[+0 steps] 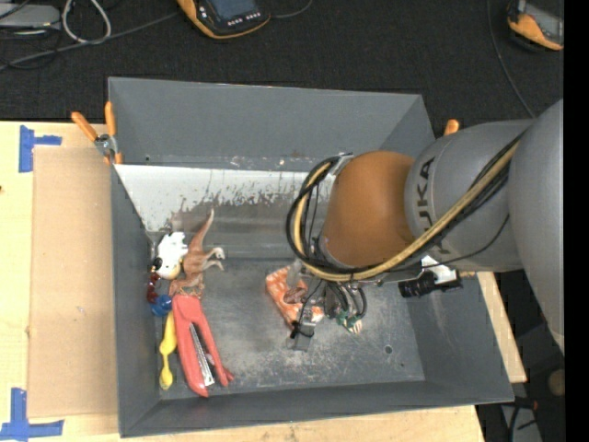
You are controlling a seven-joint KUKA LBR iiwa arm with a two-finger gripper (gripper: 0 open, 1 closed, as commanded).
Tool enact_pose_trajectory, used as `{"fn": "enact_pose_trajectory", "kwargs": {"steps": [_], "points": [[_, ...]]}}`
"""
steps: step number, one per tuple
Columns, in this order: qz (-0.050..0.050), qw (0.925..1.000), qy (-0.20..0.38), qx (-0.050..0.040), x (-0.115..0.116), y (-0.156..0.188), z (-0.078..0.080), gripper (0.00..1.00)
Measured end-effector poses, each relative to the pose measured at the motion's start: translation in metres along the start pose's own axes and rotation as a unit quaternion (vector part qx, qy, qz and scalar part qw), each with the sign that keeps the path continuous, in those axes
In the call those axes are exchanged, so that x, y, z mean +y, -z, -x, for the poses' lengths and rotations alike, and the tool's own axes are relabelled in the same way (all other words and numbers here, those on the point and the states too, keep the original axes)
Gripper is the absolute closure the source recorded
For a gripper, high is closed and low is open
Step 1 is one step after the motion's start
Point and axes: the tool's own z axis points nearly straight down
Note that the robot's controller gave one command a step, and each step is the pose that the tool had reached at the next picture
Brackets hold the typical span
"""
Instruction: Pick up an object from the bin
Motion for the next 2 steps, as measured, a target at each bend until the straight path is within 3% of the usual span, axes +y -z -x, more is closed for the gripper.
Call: {"fn": "enact_pose_trajectory", "kwargs": {"steps": [1, 2], "points": [[0.001, 1.0, -0.006, -0.0019, -0.0248, -0.0547, 0.0247, 0.0], [0.002, 0.9998, -0.019, -0.0018, -0.0264, -0.0531, 0.0246, 0.0]]}}
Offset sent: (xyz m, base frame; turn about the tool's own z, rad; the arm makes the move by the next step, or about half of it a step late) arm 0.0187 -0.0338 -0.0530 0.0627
